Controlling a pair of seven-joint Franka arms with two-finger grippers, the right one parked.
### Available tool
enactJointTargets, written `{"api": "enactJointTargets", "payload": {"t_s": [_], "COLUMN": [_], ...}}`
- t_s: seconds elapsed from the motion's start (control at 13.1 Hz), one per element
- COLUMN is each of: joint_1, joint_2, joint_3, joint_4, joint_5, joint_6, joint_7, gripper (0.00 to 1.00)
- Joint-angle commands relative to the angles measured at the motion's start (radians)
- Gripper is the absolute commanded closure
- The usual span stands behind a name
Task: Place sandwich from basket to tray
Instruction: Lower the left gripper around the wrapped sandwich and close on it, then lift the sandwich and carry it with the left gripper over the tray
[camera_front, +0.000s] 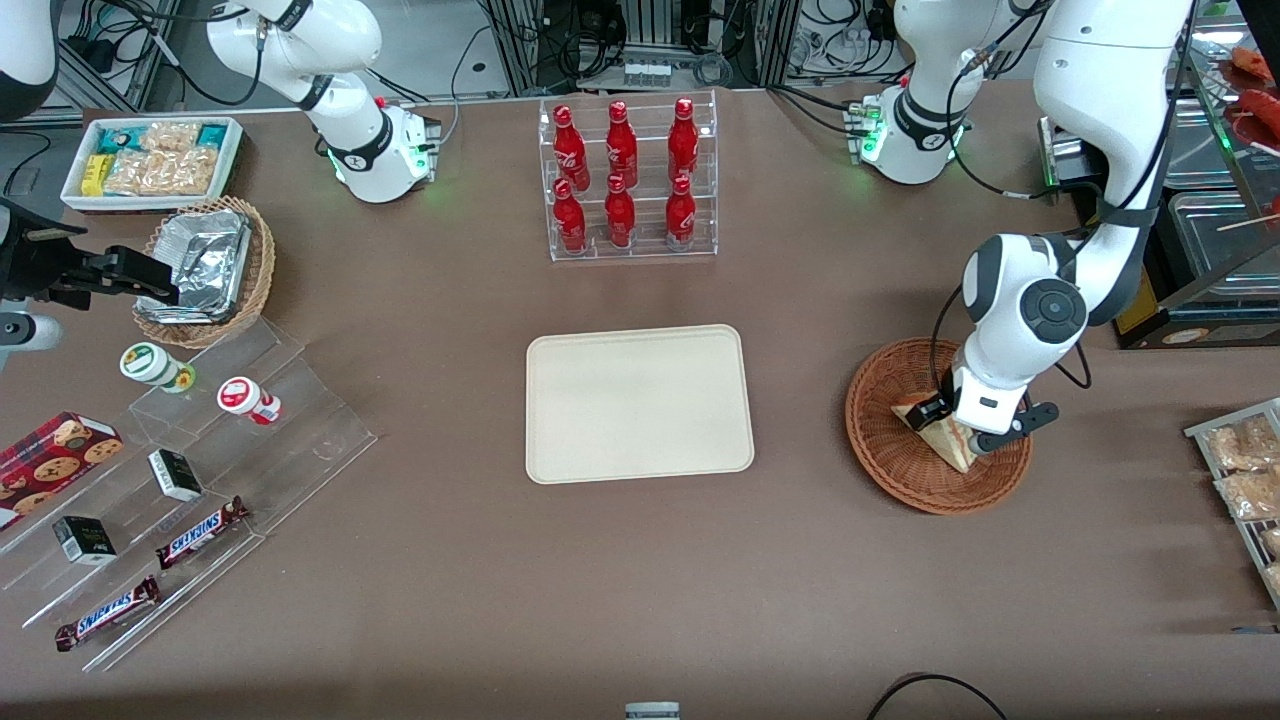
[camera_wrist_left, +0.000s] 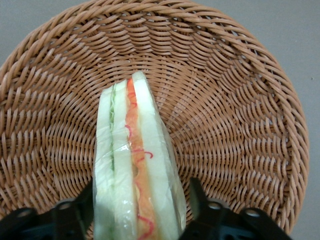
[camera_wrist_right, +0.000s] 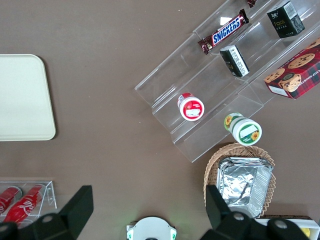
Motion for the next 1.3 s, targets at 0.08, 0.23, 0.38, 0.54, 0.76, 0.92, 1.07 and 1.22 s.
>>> {"api": "enactJointTargets", "payload": {"t_s": [0.08, 0.23, 0.38, 0.54, 0.76, 0.92, 1.07, 1.22], "joint_1": [-0.007, -0.006, -0.027, -0.105, -0.25, -0.327, -0.416, -0.49], "joint_2": [-0.012, -0.039, -0.074, -0.071, -0.015, 0.037, 0.108, 0.197], "joint_3": [0.002, 0.0, -0.008, -0.009, -0.008, -0.009, -0.009, -0.009], "joint_4": [0.007, 0.036, 0.134, 0.316, 0.511, 0.576, 0.642, 0.722], "joint_5": [0.016, 0.016, 0.019, 0.019, 0.013, 0.002, 0.002, 0.002], "joint_6": [0.006, -0.041, -0.218, -0.462, -0.636, -0.633, -0.63, -0.629], "joint_7": [-0.021, -0.021, -0.021, -0.021, -0.038, -0.035, -0.059, -0.106], "gripper": [1.0, 1.0, 1.0, 1.0, 1.0, 1.0, 1.0, 1.0]}}
